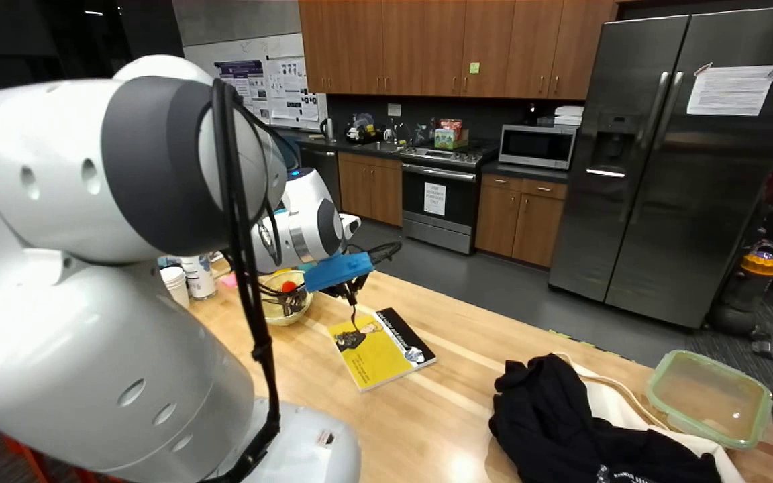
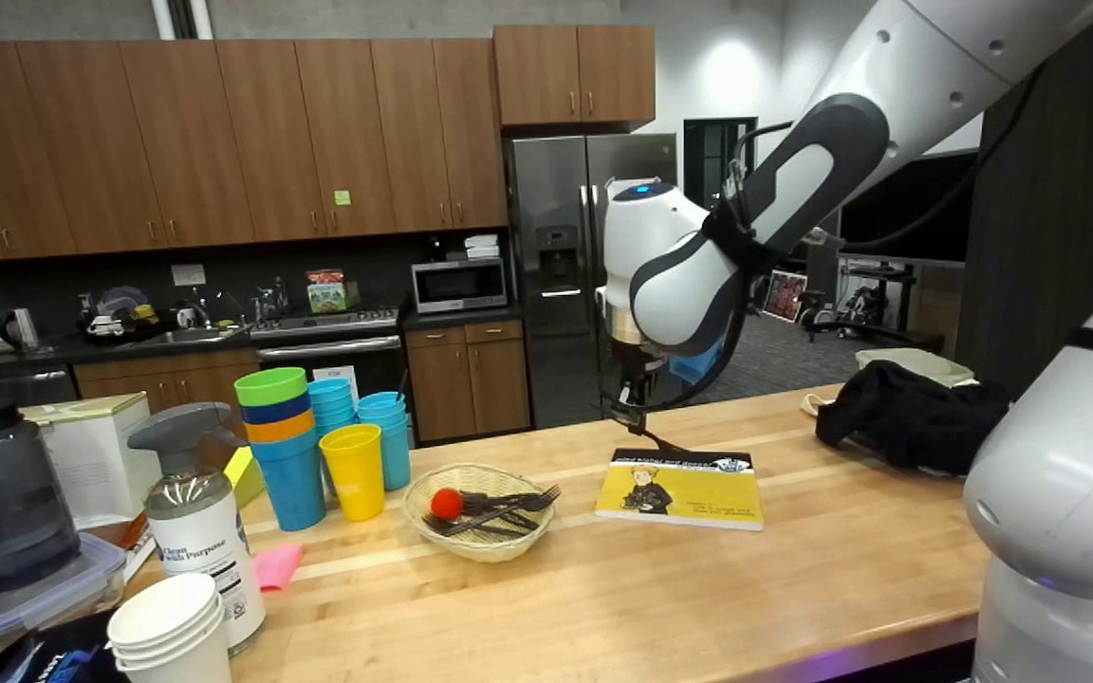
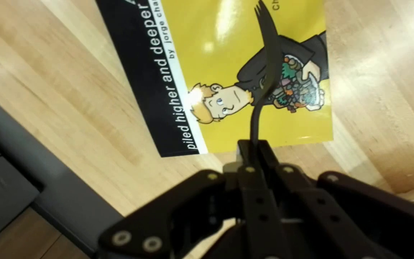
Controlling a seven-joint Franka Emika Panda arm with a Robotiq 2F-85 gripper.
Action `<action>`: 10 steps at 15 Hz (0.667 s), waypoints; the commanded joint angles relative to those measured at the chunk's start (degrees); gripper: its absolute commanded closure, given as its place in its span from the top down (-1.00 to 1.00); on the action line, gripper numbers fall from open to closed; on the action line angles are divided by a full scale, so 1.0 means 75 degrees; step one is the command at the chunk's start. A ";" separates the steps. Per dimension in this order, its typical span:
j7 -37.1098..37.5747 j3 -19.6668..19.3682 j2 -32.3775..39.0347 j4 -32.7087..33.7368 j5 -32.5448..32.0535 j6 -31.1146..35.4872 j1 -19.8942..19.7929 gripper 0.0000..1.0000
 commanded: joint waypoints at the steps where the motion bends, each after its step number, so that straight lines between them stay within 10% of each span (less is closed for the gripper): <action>1: -0.0887 -0.0490 -0.0591 -0.0444 0.1417 -0.0451 0.0129 -0.97; 10: 0.1663 0.0240 -0.1895 -0.0832 0.1259 -0.1972 -0.1059 -0.97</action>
